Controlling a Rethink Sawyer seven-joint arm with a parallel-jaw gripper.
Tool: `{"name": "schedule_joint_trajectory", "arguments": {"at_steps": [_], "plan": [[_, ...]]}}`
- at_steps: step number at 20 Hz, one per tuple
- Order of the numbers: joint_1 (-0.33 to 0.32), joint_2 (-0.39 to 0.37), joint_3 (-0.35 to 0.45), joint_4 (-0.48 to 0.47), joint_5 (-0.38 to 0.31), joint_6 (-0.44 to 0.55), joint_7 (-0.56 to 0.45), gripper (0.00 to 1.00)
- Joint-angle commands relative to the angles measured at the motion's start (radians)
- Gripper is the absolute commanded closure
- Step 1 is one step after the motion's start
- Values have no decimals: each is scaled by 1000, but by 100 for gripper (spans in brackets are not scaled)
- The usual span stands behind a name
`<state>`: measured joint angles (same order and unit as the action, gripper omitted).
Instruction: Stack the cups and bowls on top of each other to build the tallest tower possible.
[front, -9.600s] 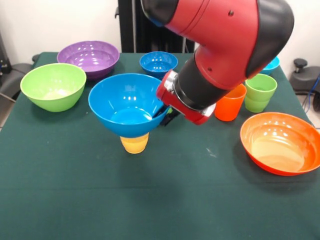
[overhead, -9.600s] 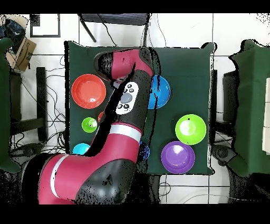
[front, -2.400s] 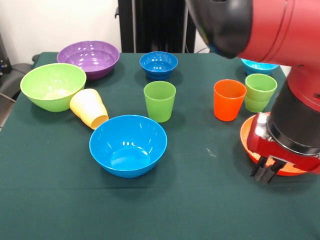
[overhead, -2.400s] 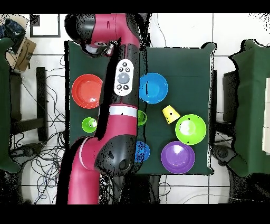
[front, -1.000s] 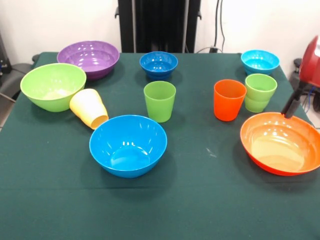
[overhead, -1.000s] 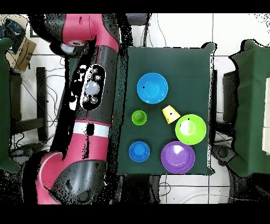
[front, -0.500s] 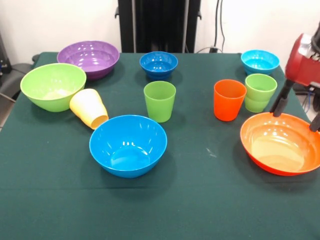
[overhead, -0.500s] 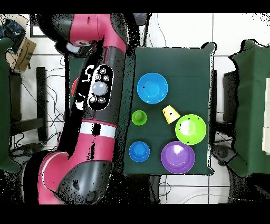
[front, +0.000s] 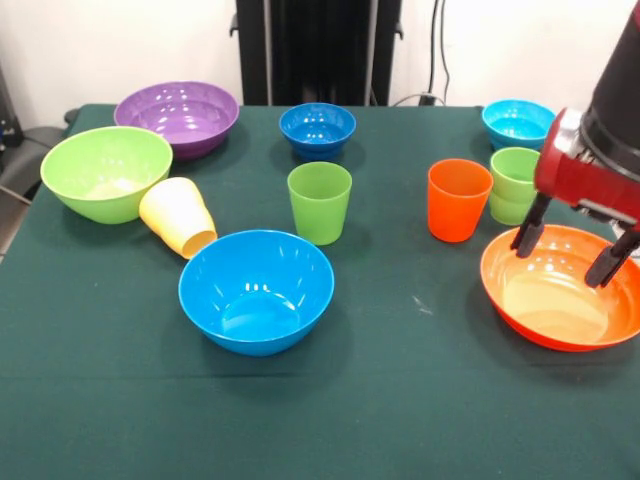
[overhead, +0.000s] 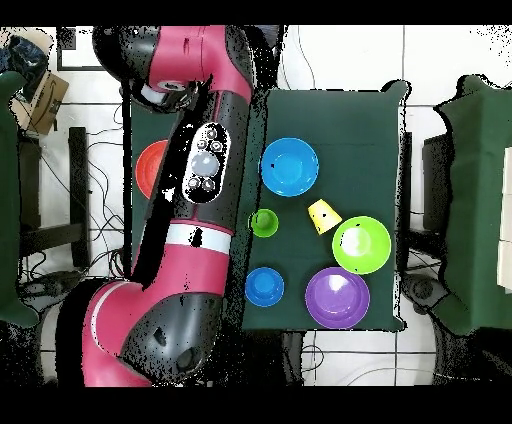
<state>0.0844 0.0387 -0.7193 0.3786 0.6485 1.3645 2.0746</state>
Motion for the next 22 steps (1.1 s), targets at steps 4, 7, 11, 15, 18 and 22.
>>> {"name": "schedule_joint_trajectory", "arguments": {"at_steps": [4,7,11,15,18,22], "plan": [[-18,72,103,-19,-35,-82,-27,0],[-15,82,102,-28,-28,-88,-18,0],[-18,99,94,-44,-23,-95,-9,0],[-45,140,55,-116,0,-80,-7,0],[-72,171,13,-175,28,-63,-18,0],[-99,195,-33,-221,62,-51,-38,0]]}}
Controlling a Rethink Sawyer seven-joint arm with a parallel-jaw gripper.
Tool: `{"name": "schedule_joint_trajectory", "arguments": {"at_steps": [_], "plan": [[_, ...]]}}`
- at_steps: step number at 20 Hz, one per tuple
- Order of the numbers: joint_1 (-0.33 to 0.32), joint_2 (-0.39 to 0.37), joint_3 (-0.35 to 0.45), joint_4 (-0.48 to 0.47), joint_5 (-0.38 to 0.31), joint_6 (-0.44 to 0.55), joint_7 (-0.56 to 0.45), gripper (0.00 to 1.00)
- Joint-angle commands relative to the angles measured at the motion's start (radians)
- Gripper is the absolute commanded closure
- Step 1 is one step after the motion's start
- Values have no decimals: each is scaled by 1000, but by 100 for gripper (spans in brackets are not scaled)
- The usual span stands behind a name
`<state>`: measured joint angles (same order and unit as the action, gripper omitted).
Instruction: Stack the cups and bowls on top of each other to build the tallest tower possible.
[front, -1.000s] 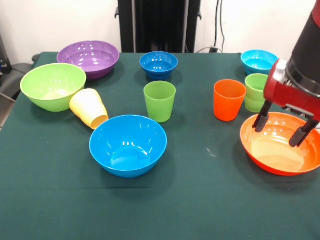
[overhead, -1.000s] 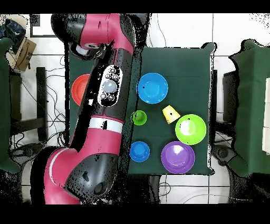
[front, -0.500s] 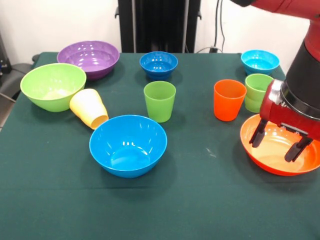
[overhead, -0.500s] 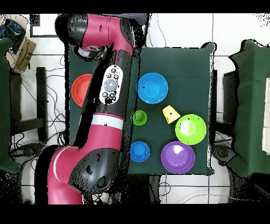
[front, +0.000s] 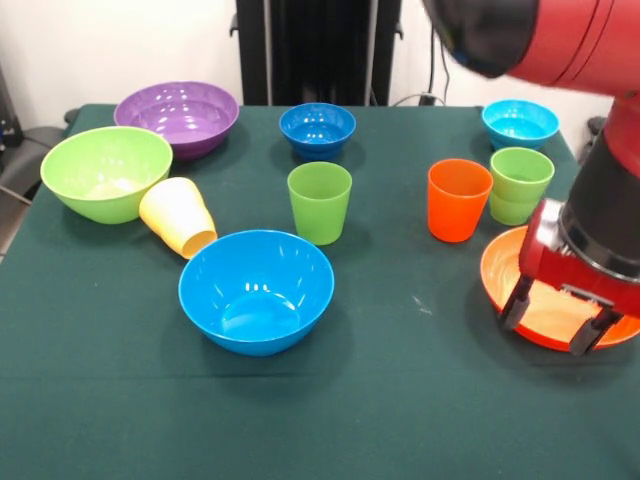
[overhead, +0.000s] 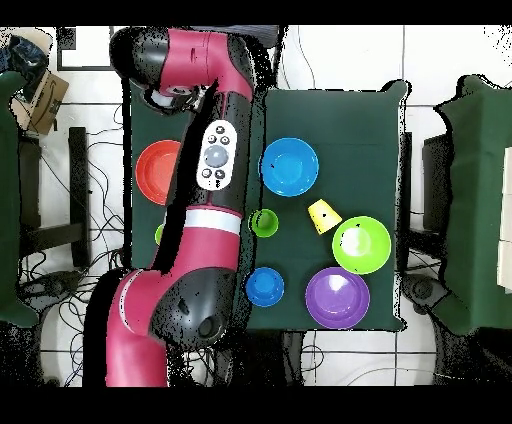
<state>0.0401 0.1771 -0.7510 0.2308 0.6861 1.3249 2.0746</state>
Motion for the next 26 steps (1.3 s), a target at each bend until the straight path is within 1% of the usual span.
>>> {"name": "schedule_joint_trajectory", "arguments": {"at_steps": [1,11,13,15,17,19,22,24,26], "plan": [[-58,60,-9,-79,30,-10,-41,0],[-86,90,-102,-122,114,0,-58,0],[-78,86,-100,-114,115,2,-50,0],[-60,71,-83,-89,101,4,-35,0],[-42,51,-76,-57,85,13,6,0],[-22,28,-80,-20,73,41,78,0],[15,-14,-103,49,53,78,220,0],[39,-34,-110,95,44,83,281,0],[62,-47,-113,134,38,73,321,0]]}}
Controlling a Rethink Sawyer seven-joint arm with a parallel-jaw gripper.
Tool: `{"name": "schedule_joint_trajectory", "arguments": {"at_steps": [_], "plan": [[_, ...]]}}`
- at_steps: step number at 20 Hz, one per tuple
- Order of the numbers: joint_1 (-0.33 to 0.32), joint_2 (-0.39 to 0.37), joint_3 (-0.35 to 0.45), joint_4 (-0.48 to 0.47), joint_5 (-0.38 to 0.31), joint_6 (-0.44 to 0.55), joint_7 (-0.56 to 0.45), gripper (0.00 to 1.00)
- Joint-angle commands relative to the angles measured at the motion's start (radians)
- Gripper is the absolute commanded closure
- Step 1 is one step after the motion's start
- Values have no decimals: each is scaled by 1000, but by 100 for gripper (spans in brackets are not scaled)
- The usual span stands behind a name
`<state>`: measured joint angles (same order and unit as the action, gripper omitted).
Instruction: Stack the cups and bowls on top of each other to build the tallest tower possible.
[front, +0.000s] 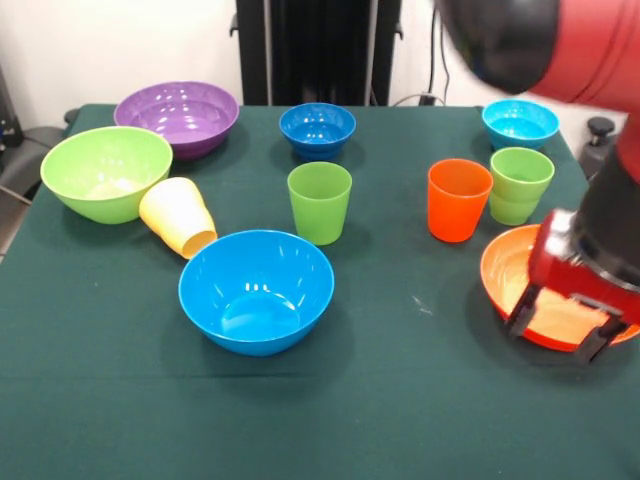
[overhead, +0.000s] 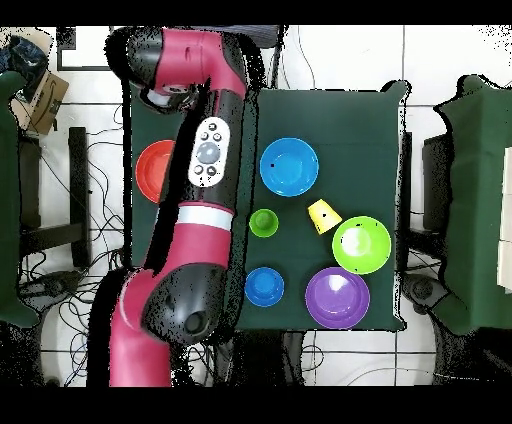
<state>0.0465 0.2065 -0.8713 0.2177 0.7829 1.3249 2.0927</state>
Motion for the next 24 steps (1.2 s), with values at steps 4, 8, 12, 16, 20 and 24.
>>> {"name": "schedule_joint_trajectory", "arguments": {"at_steps": [4,8,12,16,20,24], "plan": [[82,-77,-17,179,-47,69,395,0],[103,-57,-61,189,-24,54,556,0],[119,-39,-63,201,-16,-4,634,0],[111,-22,-51,178,-18,-40,652,0],[102,-20,-42,160,-30,-40,649,0],[101,-17,-40,149,-34,-34,656,0]]}}
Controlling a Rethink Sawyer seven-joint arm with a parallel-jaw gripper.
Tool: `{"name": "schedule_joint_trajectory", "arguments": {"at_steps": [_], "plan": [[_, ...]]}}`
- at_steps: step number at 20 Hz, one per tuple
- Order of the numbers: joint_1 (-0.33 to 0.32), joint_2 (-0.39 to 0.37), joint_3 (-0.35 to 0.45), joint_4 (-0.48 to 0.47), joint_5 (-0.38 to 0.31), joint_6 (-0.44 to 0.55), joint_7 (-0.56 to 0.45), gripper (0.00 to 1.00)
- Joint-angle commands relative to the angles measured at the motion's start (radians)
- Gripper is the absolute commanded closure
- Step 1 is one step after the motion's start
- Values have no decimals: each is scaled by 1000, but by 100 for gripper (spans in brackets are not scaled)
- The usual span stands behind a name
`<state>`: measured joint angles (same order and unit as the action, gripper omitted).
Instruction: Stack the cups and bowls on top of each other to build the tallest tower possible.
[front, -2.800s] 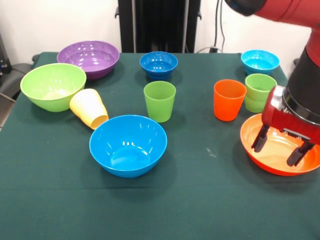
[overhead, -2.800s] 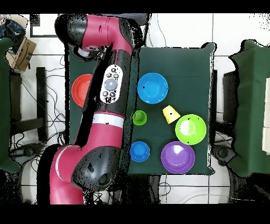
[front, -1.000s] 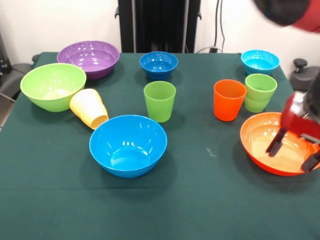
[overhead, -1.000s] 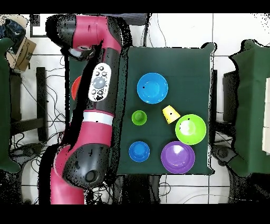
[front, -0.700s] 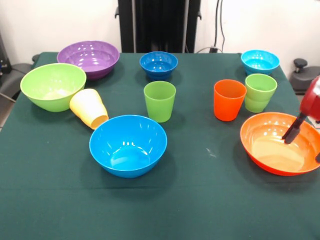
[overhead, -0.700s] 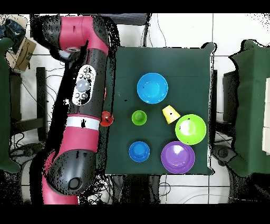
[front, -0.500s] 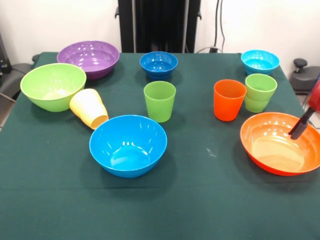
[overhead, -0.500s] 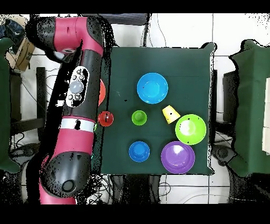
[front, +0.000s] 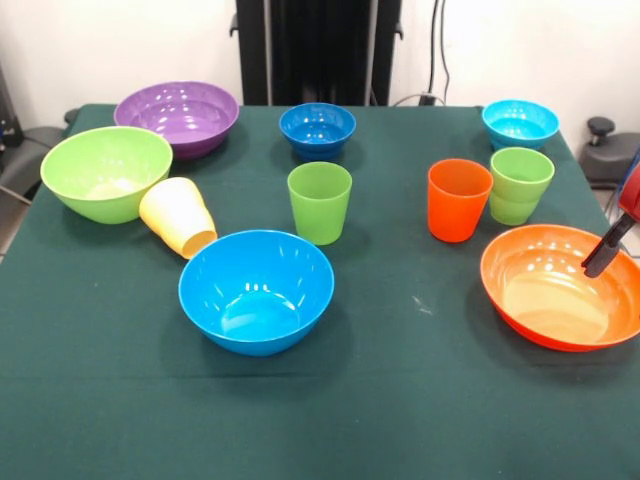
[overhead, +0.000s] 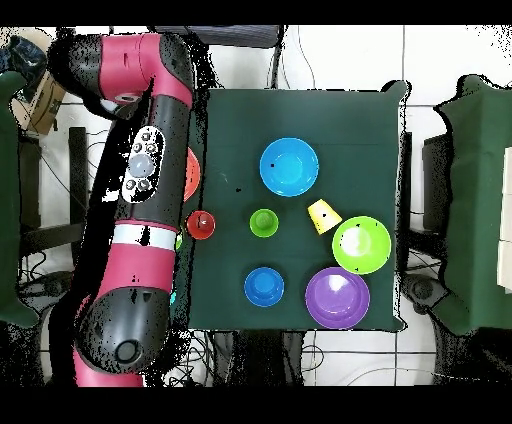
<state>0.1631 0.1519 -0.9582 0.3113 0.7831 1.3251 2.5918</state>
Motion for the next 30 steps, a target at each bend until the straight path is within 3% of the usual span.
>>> {"name": "schedule_joint_trajectory", "arguments": {"at_steps": [1,11,18,21,30], "plan": [[-16,39,47,53,-33,-35,156,0],[-13,34,61,59,-48,-32,99,0],[-39,-29,112,88,-106,9,-141,0],[-58,-36,125,78,-118,20,-197,0],[-60,-54,159,99,-141,16,-230,0]]}}
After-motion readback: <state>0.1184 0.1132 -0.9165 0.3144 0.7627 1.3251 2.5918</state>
